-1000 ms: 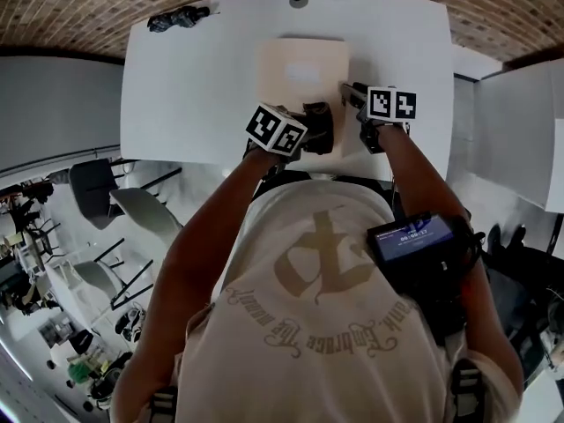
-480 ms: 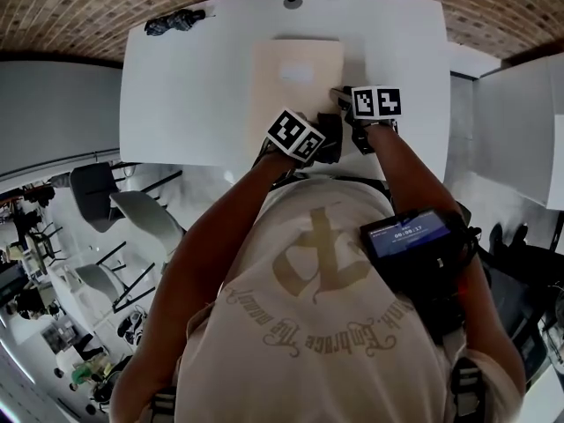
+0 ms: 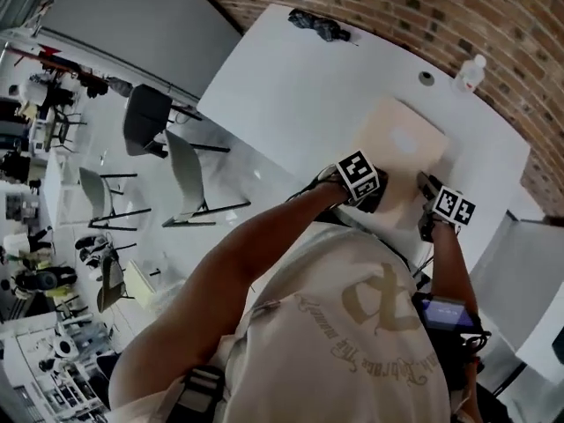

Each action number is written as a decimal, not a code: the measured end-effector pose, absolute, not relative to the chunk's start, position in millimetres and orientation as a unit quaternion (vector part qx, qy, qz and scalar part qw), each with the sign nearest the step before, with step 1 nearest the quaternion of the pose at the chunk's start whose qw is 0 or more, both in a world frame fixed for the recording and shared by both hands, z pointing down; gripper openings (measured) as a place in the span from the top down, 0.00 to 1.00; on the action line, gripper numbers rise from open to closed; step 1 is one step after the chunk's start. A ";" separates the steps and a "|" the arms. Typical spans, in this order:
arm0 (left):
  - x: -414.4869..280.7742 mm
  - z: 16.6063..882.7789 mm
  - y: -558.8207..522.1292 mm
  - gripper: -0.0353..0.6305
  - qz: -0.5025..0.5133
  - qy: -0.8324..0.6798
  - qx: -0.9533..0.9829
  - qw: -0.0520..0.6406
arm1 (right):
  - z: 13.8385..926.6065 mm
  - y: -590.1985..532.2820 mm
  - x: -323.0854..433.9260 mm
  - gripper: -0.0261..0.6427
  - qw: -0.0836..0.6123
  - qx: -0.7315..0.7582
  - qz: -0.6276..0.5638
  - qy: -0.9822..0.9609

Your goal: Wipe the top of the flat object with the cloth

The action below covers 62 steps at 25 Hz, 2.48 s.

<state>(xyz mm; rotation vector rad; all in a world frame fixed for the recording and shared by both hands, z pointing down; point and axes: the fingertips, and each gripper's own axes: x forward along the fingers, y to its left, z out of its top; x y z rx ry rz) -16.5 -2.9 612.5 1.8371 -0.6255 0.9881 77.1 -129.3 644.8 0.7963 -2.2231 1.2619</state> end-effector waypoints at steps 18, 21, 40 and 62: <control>-152.0 605.5 12.8 0.79 0.344 -0.397 0.694 0.493 | 641.2 -126.1 63.1 0.68 0.246 0.287 0.432 -0.819; -163.9 606.9 15.7 0.79 0.326 -0.417 0.684 0.501 | 641.6 -128.0 66.6 0.68 0.256 0.286 0.433 -0.816; -228.4 596.5 -61.5 0.79 0.224 -0.424 0.747 0.461 | 630.6 -126.7 64.5 0.68 0.242 0.340 0.456 -0.786; -212.3 626.8 -231.1 0.79 0.231 -0.457 0.772 0.377 | 636.6 -118.7 63.5 0.68 0.253 0.380 0.468 -0.756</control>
